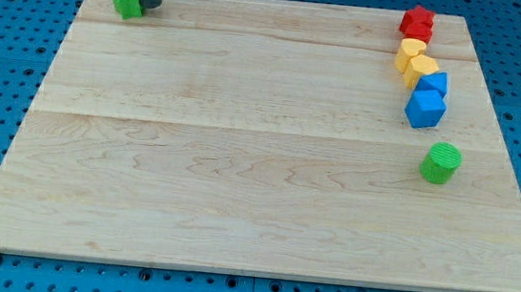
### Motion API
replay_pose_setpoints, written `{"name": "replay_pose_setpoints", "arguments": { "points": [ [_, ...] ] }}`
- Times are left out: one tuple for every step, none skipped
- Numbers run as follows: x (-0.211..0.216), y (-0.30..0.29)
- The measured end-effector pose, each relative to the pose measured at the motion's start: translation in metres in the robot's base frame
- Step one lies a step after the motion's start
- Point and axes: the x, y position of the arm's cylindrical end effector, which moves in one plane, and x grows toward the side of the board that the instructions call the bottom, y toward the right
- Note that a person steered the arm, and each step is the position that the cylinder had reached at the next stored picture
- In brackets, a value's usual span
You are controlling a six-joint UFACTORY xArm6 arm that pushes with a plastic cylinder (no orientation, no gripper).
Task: Push the blue cube and blue triangle a bit right and up
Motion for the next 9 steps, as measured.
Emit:
{"name": "replay_pose_setpoints", "arguments": {
  "points": [
    [0.003, 0.000],
    [0.005, 0.000],
    [0.055, 0.003],
    [0.090, 0.010],
    [0.090, 0.010],
    [0.120, 0.010],
    [0.188, 0.018],
    [0.225, 0.054],
    [0.234, 0.106]
  ]
}}
